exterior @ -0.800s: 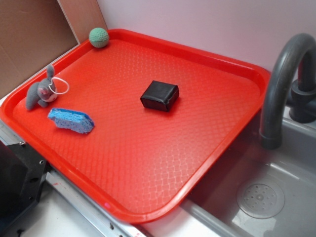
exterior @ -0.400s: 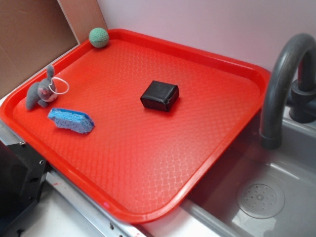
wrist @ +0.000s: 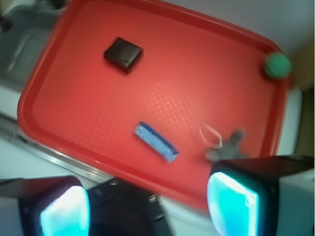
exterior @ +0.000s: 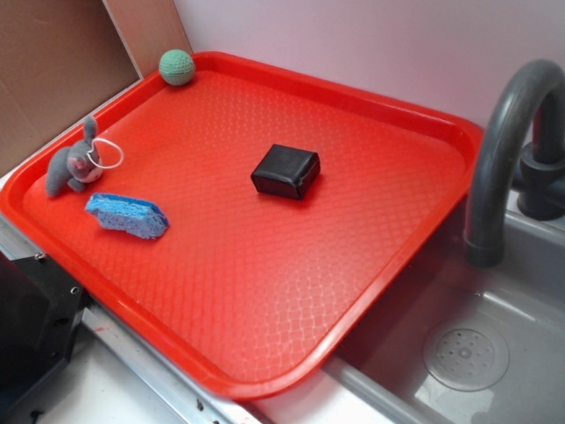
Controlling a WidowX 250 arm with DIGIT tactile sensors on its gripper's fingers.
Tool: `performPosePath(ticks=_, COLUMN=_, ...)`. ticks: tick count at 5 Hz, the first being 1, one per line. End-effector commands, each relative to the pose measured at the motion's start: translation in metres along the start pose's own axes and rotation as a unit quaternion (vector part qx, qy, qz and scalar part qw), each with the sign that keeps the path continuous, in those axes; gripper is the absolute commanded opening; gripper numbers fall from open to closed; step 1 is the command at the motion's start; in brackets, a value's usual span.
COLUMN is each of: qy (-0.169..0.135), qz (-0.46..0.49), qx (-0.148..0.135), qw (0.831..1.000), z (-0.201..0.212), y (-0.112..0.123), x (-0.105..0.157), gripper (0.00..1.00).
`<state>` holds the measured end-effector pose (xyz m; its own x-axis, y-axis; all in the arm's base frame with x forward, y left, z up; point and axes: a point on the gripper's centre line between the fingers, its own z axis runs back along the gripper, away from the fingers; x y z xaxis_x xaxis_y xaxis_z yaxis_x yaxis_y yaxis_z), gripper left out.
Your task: Grab the gray animal.
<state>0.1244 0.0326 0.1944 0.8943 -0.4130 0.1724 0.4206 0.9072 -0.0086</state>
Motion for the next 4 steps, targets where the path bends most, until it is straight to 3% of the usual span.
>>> performPosePath(ticks=1, qy=-0.025, qz=-0.172, qx=0.008, qw=0.985, z=-0.039, y=0.060, x=-0.003, gripper=1.00)
performPosePath(ticks=2, qy=0.003, qz=-0.190, qx=0.020, qw=0.981, z=-0.068, y=0.077, x=-0.001, gripper=1.00)
performPosePath(ticks=4, qy=0.041, qz=-0.234, qx=0.012, qw=0.971, z=-0.119, y=0.085, x=-0.012, gripper=1.00)
